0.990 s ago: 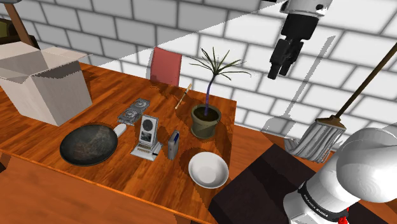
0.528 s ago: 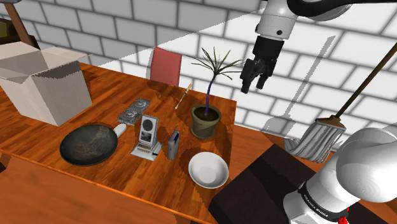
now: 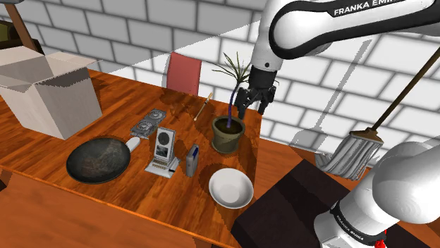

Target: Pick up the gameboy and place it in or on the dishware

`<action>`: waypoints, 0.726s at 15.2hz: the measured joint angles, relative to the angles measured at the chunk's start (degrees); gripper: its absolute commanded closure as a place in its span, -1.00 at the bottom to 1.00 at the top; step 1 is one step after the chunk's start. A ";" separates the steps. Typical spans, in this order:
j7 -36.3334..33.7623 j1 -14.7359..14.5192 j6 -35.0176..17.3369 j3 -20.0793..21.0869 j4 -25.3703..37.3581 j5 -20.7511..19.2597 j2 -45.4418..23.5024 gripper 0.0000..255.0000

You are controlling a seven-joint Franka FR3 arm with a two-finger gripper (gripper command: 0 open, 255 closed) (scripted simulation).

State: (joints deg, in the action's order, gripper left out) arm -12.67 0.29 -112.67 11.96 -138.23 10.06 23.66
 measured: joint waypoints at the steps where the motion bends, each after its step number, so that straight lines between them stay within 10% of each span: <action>1: -1.02 0.17 -1.53 0.54 0.48 -0.15 -1.94 -1.00; 11: -14.20 0.64 -16.63 5.22 7.27 -4.99 -23.75 -1.00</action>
State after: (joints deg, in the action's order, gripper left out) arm -26.86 0.93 -129.30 17.18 -130.96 5.07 -0.08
